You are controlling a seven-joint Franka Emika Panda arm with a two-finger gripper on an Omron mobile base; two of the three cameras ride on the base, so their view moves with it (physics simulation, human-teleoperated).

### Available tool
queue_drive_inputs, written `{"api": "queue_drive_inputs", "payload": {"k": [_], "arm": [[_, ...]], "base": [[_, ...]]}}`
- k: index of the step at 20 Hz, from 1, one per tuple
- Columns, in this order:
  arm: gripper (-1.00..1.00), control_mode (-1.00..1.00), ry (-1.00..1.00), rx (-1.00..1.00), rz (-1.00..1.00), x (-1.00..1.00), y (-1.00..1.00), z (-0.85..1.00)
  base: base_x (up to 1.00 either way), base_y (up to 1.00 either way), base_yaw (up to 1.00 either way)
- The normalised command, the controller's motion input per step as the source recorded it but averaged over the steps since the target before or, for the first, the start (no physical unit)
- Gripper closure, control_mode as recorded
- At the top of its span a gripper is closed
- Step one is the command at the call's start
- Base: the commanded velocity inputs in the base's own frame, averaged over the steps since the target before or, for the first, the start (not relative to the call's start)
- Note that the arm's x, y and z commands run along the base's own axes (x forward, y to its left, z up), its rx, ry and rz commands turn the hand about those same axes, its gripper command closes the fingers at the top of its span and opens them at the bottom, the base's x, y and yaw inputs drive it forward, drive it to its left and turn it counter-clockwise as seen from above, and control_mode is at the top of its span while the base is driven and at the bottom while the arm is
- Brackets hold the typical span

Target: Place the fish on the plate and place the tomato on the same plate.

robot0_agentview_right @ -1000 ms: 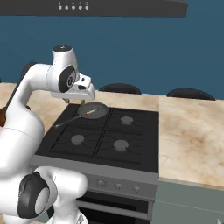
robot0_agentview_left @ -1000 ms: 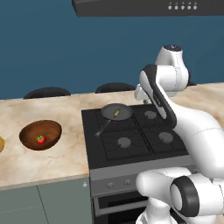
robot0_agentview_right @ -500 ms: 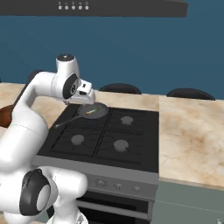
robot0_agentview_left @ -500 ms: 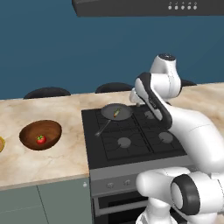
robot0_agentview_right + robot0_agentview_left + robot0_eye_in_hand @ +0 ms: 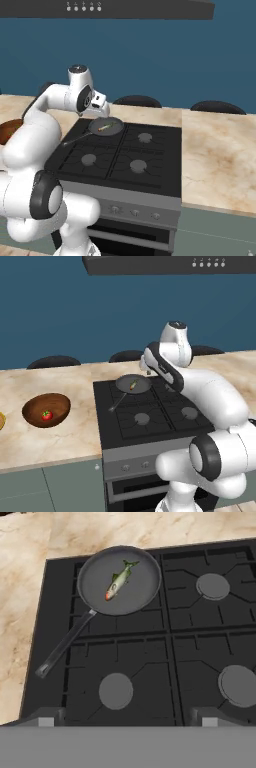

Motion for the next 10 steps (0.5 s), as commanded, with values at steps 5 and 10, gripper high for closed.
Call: {"api": "queue_drive_inputs", "payload": {"k": [5, 10], "arm": [[-1.00, -1.00, 0.00, 0.00, -0.06, 0.50, 0.02, -0.33], [-1.00, -1.00, 0.07, 0.02, -0.04, 0.46, 0.00, -0.31]], "base": [[0.00, 0.00, 0.00], [0.00, 0.00, 0.00]]}}
